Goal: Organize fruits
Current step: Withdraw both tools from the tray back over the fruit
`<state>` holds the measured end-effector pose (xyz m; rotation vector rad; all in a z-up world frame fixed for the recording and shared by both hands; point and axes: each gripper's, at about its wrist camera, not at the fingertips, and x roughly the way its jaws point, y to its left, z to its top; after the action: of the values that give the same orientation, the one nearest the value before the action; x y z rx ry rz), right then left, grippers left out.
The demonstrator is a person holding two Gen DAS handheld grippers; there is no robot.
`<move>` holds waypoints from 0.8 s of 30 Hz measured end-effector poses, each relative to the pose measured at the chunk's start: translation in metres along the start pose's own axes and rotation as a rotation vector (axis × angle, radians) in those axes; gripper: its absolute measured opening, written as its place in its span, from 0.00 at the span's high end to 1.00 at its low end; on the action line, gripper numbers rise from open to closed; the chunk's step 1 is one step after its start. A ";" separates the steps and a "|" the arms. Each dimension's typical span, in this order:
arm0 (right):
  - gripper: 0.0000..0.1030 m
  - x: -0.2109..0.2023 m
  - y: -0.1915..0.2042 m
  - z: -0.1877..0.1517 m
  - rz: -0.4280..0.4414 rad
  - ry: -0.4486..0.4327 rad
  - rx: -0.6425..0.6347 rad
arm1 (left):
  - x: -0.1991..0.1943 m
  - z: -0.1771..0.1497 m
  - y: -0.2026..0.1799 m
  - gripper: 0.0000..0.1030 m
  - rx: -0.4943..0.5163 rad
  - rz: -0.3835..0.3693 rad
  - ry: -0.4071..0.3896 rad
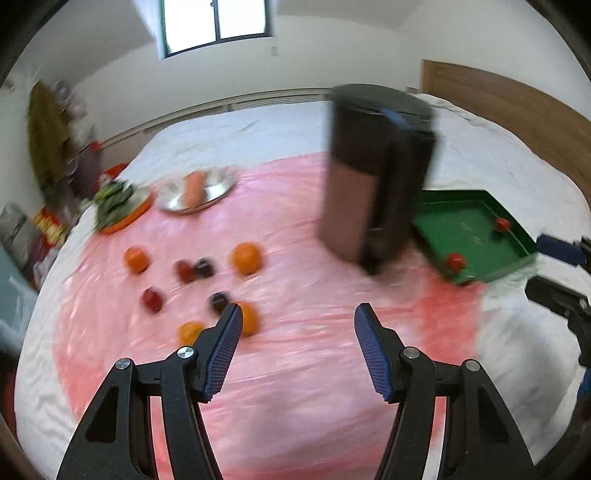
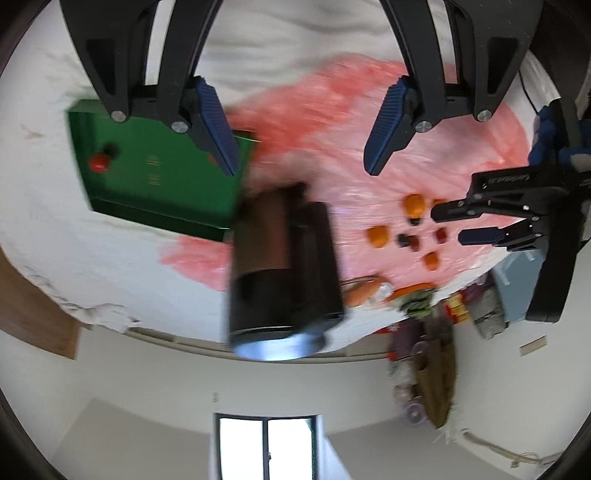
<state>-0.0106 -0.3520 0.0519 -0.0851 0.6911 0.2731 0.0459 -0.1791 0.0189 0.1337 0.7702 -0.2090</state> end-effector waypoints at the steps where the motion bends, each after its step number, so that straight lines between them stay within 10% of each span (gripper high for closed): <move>1: 0.00 0.005 0.009 0.001 0.014 0.003 -0.007 | 0.002 -0.002 0.008 0.45 -0.011 0.007 0.002; 10: 0.00 0.060 0.082 0.012 0.125 0.064 -0.056 | 0.018 -0.026 0.099 0.45 -0.126 0.054 0.044; 24: 0.04 0.155 0.119 0.032 0.203 0.186 -0.076 | 0.104 -0.036 0.105 0.49 -0.067 -0.009 0.190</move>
<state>0.0906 -0.1983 -0.0214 -0.1143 0.8755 0.4915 0.1191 -0.0845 -0.0755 0.0874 0.9660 -0.1809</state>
